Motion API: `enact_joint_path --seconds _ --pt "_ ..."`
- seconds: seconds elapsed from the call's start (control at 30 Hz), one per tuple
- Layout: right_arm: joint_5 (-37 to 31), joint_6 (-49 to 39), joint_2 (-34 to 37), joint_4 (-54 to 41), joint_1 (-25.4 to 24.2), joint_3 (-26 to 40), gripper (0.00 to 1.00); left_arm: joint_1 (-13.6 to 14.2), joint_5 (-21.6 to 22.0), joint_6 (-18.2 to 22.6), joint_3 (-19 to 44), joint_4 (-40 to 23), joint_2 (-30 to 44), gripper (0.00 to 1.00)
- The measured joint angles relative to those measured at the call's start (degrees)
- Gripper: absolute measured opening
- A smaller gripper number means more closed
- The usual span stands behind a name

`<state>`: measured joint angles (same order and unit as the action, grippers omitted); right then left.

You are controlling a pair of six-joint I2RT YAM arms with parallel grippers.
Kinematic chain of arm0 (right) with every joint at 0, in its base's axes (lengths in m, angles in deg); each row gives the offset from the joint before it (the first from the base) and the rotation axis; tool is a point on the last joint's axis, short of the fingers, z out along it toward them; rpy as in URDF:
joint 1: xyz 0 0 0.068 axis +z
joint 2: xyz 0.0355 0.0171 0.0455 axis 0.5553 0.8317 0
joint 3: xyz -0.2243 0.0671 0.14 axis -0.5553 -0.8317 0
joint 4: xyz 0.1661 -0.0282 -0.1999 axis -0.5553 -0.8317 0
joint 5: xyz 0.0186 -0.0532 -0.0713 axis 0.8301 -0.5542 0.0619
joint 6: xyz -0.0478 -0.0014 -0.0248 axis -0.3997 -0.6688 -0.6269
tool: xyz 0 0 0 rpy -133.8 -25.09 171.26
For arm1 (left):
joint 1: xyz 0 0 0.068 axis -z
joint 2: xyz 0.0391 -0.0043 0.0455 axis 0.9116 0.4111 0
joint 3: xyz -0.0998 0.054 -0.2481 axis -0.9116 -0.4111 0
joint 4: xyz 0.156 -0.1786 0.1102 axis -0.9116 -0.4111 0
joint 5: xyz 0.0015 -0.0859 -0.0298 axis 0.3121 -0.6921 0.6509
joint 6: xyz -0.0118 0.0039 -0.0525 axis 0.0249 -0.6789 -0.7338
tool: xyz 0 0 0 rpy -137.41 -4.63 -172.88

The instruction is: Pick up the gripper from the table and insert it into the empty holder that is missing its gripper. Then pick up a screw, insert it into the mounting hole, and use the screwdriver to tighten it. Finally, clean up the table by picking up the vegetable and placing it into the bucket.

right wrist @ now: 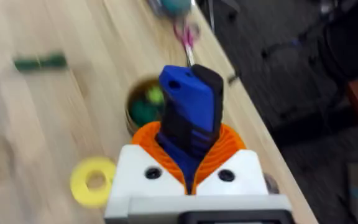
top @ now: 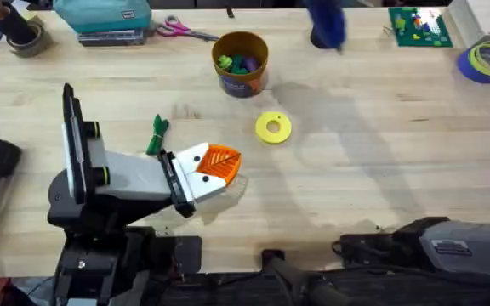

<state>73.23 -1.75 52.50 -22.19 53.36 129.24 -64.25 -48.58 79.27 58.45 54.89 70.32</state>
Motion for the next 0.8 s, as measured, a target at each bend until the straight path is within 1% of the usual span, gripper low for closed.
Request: enact_joint_path --seconds 0.13,0.23,0.3,0.4,0.63,0.8 --pt "-1.8 -8.3 1.4 -6.1 -3.2 0.0 0.024 0.0 0.0 0.0 0.0 0.0 0.0 0.004" --pt "-2.9 -15.1 4.8 -11.6 -5.2 0.0 0.024 0.0 0.0 0.0 0.0 0.0 0.0 0.004" --pt "-4.5 -18.5 7.7 -13.7 -6.3 0.0 0.024 0.0 0.0 0.0 0.0 0.0 0.0 0.004" --pt "-7.5 -22.6 12.5 -13.0 -7.5 0.0 0.024 0.0 0.0 0.0 0.0 0.0 0.0 0.004" --pt "-14.3 -29.1 21.7 -12.7 -9.4 0.0 0.024 0.0 0.0 0.0 0.0 0.0 0.0 0.004" --pt "-16.7 -32.4 26.7 -12.5 -9.9 0.0 0.024 0.0 0.0 0.0 0.0 0.0 0.0 0.004"
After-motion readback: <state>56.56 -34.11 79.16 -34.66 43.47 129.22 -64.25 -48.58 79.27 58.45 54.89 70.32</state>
